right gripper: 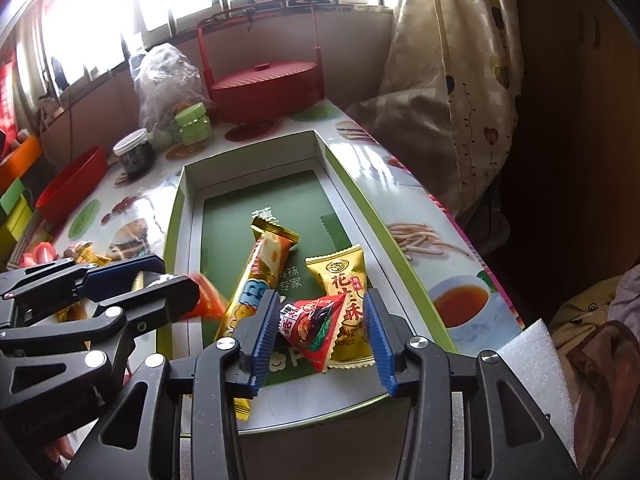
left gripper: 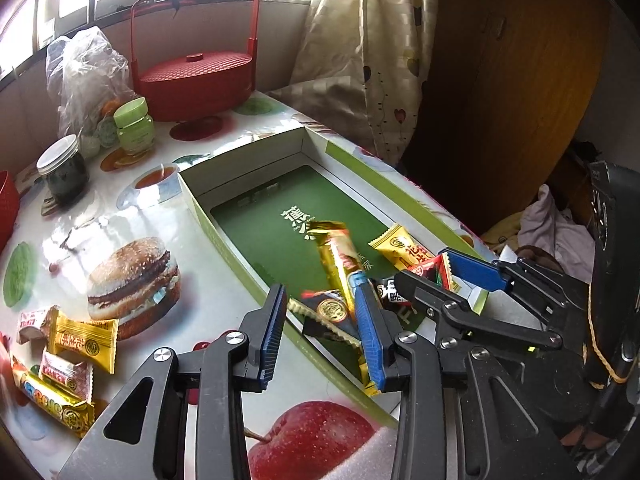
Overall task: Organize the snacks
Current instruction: 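Carry both packets to the green box and release them inside, then move both open tools back toward the remaining snacks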
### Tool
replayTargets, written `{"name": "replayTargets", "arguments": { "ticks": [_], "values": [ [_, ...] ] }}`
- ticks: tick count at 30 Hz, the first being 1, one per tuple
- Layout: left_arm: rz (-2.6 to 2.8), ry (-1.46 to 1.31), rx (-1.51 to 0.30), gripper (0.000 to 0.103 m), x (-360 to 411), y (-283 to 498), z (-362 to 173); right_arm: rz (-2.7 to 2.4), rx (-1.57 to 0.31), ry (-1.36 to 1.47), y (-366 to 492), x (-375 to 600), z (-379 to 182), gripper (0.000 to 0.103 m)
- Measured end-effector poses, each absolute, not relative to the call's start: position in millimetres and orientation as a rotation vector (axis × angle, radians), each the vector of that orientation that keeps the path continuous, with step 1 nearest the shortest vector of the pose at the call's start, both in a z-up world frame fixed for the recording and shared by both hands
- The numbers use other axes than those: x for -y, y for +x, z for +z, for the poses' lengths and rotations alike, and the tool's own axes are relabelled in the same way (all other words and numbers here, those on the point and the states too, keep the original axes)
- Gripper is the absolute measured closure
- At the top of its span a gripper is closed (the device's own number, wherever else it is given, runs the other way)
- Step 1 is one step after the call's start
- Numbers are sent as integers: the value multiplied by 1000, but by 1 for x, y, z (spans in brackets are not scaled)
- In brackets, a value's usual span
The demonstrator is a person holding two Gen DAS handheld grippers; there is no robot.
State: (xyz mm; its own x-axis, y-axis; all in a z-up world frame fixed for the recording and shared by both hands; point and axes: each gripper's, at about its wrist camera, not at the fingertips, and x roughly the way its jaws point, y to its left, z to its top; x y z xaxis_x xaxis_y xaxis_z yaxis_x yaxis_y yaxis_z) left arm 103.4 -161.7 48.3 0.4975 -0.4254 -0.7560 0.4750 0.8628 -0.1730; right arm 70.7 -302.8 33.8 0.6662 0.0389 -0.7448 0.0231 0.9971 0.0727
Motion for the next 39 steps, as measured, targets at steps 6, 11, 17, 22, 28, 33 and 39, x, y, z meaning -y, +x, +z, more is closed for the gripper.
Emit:
{"name": "replayTargets", "arguments": {
  "ticks": [6, 11, 17, 22, 28, 33, 39],
  "values": [
    [-544, 55, -899, 60, 159, 102, 49, 2, -837, 88, 67, 305, 35, 57],
    [-540, 52, -876, 58, 155, 94, 56, 3, -832, 100, 64, 304, 39, 52],
    [-530, 34, -838, 58, 143, 81, 70, 3, -823, 126, 58, 303, 45, 51],
    [-483, 44, -811, 57, 131, 70, 79, 11, -814, 136, 51, 299, 51, 51],
    [-443, 28, -807, 56, 113, 61, 81, 23, -797, 137, 43, 289, 59, 50],
    [-413, 8, -803, 56, 96, 55, 82, 41, -786, 129, 40, 278, 64, 50],
    [-386, -1, -801, 56, 79, 51, 81, 66, -775, 119, 38, 265, 68, 50]
  ]
}}
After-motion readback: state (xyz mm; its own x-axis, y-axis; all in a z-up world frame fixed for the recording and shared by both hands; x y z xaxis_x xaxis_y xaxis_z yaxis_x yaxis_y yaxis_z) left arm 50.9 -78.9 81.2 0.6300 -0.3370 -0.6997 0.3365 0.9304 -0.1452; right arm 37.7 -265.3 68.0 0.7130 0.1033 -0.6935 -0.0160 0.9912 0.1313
